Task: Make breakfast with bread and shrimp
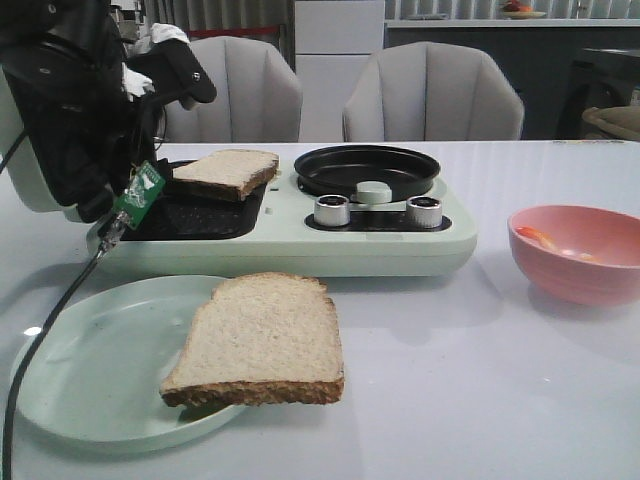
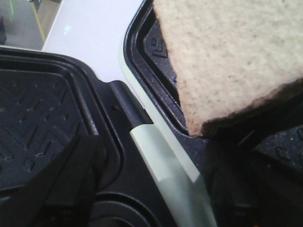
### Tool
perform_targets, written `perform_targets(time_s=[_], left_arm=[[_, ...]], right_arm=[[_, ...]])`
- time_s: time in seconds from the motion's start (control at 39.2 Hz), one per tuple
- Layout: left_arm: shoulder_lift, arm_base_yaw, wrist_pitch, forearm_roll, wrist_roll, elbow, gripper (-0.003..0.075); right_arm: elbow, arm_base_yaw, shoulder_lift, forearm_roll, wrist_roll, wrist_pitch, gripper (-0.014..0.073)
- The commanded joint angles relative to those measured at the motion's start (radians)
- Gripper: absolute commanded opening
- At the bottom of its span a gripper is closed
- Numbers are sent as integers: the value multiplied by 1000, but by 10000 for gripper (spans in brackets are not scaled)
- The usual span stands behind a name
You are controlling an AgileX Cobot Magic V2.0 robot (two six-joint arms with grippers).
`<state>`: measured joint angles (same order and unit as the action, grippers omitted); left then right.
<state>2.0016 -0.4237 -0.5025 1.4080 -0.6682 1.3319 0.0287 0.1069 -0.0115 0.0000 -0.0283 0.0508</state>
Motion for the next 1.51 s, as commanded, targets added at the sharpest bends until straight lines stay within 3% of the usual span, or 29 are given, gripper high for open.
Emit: perform_targets(time_s=[0.0, 0.28, 0.74, 0.89, 1.12, 1.48], left_arm=[[-58, -30, -120, -3, 36, 22, 511], [-98, -144, -118, -77, 84, -5, 511], [-358, -180, -123, -501, 263, -5, 511], [-478, -180, -123, -574, 263, -35, 511], [-713, -180, -89, -714, 252, -202, 511], [-1127, -180, -83, -882, 53, -468, 511]], right_arm=[[-19, -3, -20, -13, -1, -78, 164], [-19, -3, -20, -13, -1, -78, 164], [-19, -3, -20, -13, -1, -78, 164], [-19, -3, -20, -13, -1, -78, 164], [-19, -3, -20, -13, -1, -78, 164], [-19, -3, -20, -13, -1, -78, 164]])
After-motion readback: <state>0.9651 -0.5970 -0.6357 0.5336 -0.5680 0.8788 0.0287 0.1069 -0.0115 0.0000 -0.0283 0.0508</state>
